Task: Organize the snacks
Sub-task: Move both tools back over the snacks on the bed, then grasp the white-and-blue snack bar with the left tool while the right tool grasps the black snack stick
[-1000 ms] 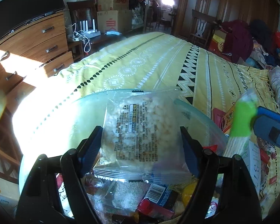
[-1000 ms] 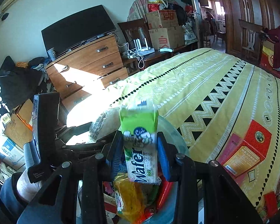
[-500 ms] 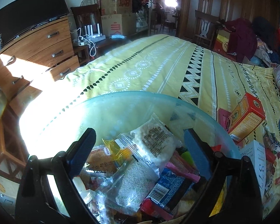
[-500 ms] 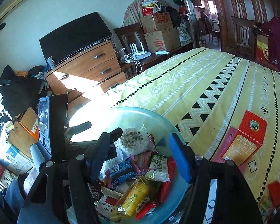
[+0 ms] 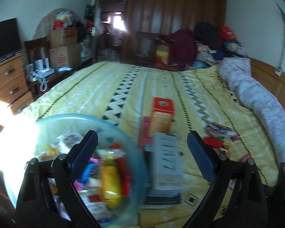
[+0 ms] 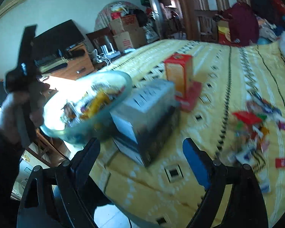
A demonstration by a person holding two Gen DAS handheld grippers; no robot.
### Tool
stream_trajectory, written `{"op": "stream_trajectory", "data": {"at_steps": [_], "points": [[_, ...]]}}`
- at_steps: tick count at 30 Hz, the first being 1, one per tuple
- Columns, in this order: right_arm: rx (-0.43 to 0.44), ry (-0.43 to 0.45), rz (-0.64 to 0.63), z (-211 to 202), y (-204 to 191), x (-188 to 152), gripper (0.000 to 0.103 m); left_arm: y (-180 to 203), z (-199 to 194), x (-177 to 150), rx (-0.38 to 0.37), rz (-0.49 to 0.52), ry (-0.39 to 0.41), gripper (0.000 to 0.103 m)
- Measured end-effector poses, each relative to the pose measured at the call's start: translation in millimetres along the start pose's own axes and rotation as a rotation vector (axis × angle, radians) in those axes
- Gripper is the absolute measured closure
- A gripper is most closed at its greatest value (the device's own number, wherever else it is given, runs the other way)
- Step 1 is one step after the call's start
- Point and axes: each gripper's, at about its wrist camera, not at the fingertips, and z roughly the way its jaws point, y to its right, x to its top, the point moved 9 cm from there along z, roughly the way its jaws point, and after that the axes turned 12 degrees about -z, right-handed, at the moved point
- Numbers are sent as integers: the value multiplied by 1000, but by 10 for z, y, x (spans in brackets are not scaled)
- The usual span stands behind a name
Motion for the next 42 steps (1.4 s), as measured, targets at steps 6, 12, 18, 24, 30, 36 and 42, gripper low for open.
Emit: {"op": "stream_trajectory", "data": {"at_steps": [6, 12, 18, 24, 30, 36, 42], "points": [[-66, -71, 211, -331, 708, -1021, 13, 1365, 291, -820, -264, 177, -202, 9], [-84, -26, 298, -564, 1083, -1229, 13, 1721, 1117, -1608, -291, 250, -410, 51], [-79, 0, 382, -665, 1403, -1387, 13, 2088, 1665, -1925, -322, 241, -498, 57], [-77, 43, 449, -785, 1673, -1470, 13, 2329, 2108, -2082, -264, 304, -542, 56], [-71, 57, 474, -785, 1779, -1553, 13, 2258, 2363, -2231, -178, 328, -562, 55], [-77, 67, 479, -786, 1808, -1565, 14, 2205, 2241, -2213, -207, 301, -552, 75], [-80, 98, 476, -806, 1884, -1427, 20, 1773, 1674, -1614, -196, 192, -397, 75]]}}
